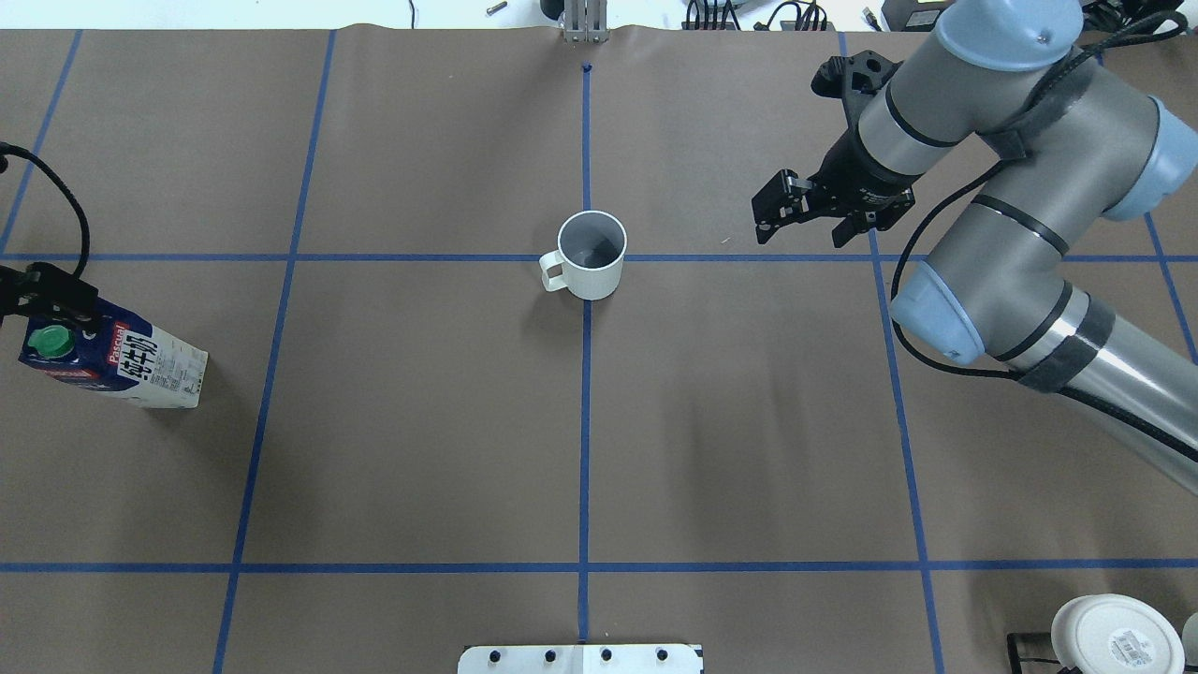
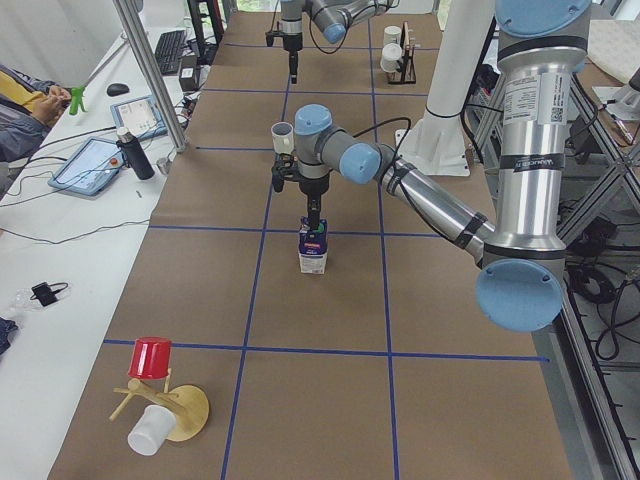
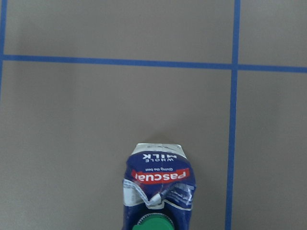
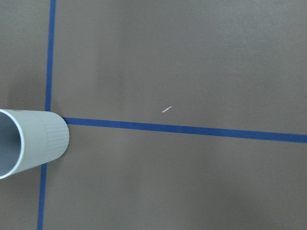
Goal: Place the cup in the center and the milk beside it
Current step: 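Grasp the milk carton top with the left gripper while the right arm withdraws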
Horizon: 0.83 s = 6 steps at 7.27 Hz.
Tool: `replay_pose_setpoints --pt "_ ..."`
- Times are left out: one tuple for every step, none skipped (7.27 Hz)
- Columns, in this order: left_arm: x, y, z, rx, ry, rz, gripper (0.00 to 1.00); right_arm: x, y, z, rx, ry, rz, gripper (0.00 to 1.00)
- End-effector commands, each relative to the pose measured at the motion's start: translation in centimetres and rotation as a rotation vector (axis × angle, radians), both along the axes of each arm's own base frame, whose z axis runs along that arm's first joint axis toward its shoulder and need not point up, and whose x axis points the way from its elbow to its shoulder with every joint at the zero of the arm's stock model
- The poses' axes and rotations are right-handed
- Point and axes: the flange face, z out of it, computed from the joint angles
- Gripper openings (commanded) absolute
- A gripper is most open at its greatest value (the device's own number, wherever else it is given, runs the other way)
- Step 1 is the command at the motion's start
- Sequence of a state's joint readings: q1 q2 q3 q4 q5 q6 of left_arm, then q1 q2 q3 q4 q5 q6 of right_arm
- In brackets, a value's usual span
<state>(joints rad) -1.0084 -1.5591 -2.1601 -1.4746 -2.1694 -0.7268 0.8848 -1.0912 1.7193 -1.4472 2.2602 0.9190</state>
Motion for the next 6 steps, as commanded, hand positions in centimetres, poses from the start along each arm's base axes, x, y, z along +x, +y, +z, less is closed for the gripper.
replay_pose_setpoints --pt "1.2 0.0 1.1 0.019 -0.034 0.038 0.98 0.3 0.4 1.3 -0.009 0.012 -0.003 1.00" --pt "1.3 -0.3 2.0 0.027 -0.044 0.063 0.98 0.4 0.4 1.5 -0.011 0.014 -0.003 1.00" --pt "1.7 -0.9 2.8 0.010 -0.052 0.060 0.98 0.4 0.4 1.3 -0.008 0.011 -0.003 1.00" --pt "2.0 -1.3 3.8 0.025 -0.040 0.056 0.98 0.5 0.5 1.2 -0.005 0.009 -0.003 1.00" --pt "2.3 -1.7 4.5 0.038 -0.017 0.040 0.98 0.5 0.6 1.2 -0.004 0.008 -0.003 1.00" --pt "2.5 -1.7 4.2 0.025 -0.003 0.018 0.98 0.7 0.6 1.0 -0.002 0.006 -0.001 1.00"
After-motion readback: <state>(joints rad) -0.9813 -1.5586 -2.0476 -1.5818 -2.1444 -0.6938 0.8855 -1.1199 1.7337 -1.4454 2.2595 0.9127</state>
